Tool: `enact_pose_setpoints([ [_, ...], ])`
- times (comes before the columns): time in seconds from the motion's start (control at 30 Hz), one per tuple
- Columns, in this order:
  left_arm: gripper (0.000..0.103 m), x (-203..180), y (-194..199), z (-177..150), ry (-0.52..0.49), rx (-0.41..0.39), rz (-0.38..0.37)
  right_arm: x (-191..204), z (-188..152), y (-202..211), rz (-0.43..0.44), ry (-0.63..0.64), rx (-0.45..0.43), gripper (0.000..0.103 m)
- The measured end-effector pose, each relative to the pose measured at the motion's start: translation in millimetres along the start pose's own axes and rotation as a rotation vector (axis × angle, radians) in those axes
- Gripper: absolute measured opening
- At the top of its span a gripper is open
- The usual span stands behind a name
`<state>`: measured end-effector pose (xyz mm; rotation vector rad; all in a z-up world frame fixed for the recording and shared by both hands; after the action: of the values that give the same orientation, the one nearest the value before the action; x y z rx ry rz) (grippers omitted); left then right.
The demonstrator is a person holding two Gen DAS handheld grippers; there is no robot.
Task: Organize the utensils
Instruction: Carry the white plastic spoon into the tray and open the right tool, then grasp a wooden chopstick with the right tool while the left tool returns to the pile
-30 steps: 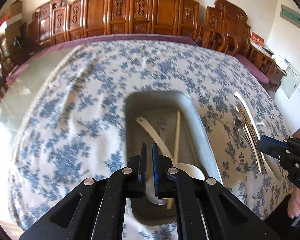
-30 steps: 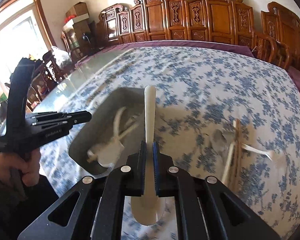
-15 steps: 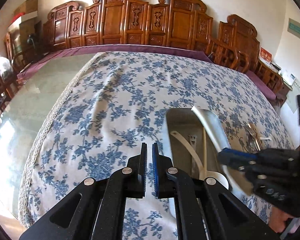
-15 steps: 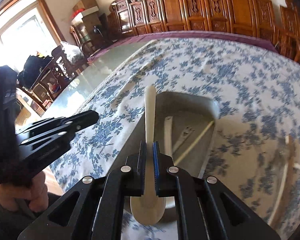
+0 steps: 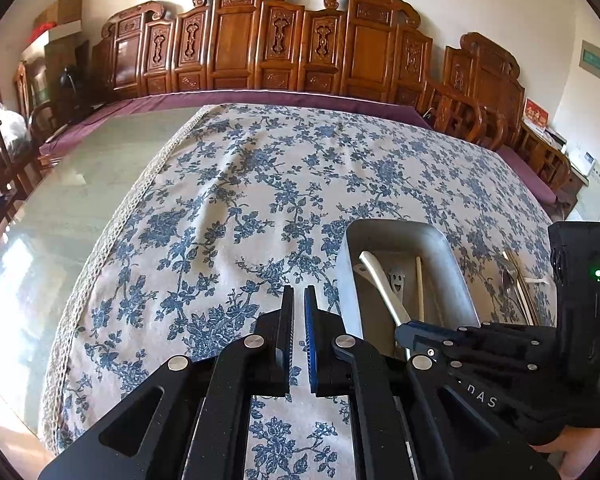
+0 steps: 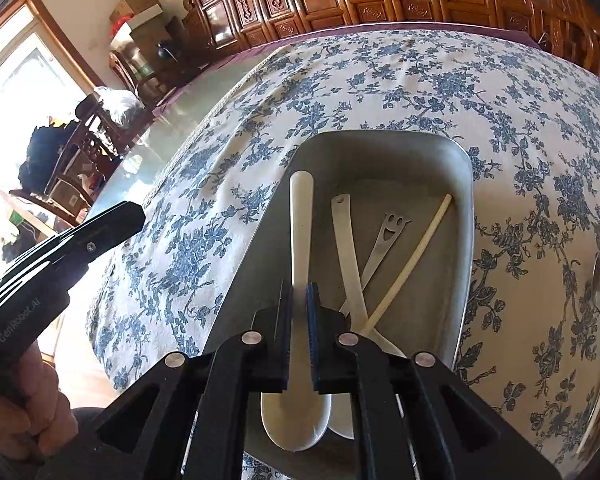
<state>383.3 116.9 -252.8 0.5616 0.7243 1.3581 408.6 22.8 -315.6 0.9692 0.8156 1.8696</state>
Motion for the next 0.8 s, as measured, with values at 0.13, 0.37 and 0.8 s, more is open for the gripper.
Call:
enact_pose_setpoints([
  [0.13,0.004,-5.9,-1.7,-0.8,-0.006,0.005,-0.005,-2.4,4.4,12.5,0.000,0.028,-0.042,0.012],
  [0.37,0.006,-37.2,-2.8,0.0,-0.041,-0.002,-0.042,-39.9,7.2,69.1,-0.066,0.098,-0.155,0.012],
  [0.8,0.035,-142.0,-9.2,-6.6,-0.144,-0.011,-0.167,-193.2,-19.5,136.9,-0.315,0.093,-0.186,0.012],
])
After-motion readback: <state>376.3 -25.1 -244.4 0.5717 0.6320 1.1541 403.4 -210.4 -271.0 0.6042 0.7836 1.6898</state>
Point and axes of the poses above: each gripper's, at about its wrist camera, not at the fingertips, and y roughly against the way its jaws point, x to its left, z to its top, the point moved 8 cm from there along -y, roughly the way its jaws point, and after that the axes turned 4 degrees about -z, right-handed, at the moved point
